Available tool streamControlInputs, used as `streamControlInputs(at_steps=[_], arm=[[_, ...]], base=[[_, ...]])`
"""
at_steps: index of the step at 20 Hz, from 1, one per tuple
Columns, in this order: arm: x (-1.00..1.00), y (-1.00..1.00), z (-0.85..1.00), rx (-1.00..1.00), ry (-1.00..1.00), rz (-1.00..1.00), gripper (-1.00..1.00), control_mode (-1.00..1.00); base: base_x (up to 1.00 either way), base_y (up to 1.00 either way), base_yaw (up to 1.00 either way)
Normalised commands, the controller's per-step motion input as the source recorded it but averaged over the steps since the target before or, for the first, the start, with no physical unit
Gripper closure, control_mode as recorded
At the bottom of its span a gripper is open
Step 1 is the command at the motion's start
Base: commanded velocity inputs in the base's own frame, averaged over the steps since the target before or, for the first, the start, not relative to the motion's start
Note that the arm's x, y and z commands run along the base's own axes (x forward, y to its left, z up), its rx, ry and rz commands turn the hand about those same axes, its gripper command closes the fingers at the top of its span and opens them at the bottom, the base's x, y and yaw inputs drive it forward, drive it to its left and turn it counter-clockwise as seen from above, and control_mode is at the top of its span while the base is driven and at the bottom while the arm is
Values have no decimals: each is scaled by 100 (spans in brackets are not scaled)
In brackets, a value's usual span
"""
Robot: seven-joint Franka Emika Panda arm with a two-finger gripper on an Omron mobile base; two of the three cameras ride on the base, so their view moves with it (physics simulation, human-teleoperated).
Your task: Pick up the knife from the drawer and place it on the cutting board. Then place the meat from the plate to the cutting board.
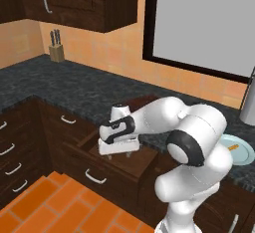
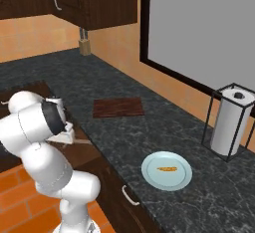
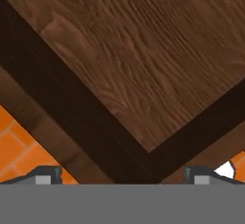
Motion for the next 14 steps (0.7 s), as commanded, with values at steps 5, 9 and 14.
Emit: streamControlInputs(at_steps=[5,9,14], arm=[[-32,33,-67,10,1,0,-100,-100],[-99,60,-26,9,0,0,-100,-100],[-100,73,-1,5,-1,0,-100,-100]], base=[[0,0,0],[0,0,0],[0,0,0]])
